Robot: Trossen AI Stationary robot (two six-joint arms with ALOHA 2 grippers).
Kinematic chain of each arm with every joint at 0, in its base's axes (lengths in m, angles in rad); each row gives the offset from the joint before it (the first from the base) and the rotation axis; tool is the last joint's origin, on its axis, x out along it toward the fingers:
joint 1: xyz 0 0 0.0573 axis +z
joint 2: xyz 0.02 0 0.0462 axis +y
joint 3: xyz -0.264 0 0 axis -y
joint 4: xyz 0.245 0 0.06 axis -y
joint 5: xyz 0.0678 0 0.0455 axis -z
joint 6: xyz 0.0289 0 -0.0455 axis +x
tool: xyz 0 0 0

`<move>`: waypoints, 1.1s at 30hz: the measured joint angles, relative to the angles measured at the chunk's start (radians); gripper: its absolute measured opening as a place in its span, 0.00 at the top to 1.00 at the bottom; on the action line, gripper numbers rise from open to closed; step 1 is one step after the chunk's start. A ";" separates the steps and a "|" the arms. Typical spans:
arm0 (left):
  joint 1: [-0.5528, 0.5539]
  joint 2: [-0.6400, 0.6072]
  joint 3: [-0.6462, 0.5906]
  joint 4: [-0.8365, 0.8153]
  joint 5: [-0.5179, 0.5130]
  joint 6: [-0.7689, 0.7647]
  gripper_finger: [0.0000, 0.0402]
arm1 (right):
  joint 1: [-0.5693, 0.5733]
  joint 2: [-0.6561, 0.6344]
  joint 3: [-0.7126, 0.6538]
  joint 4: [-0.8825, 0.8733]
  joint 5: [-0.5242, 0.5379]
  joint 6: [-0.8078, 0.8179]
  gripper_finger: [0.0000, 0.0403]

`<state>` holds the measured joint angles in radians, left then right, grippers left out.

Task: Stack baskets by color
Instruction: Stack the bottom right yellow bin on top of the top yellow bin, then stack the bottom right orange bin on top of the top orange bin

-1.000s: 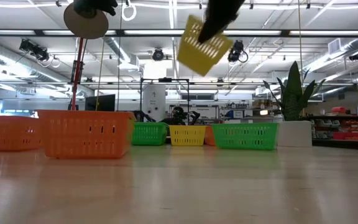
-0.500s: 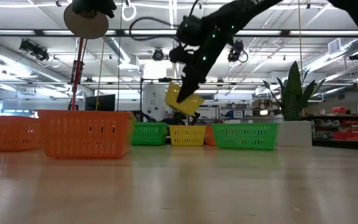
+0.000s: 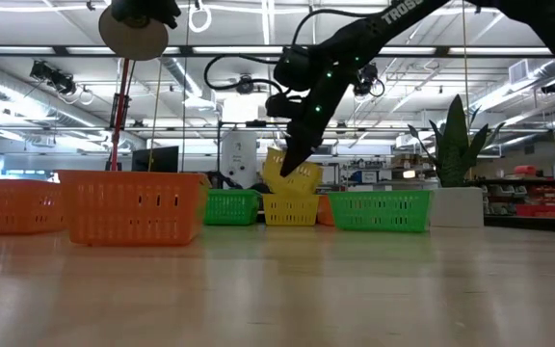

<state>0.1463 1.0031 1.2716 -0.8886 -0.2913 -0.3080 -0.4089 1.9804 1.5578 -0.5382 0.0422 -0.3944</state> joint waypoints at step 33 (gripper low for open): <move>-0.017 -0.024 0.000 -0.156 0.114 -0.069 0.70 | -0.053 -0.111 -0.106 0.259 -0.131 0.470 0.99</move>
<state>0.1292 0.9792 1.2716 -1.0448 -0.1769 -0.3771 -0.4617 1.8690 1.4513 -0.2788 -0.0887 0.0759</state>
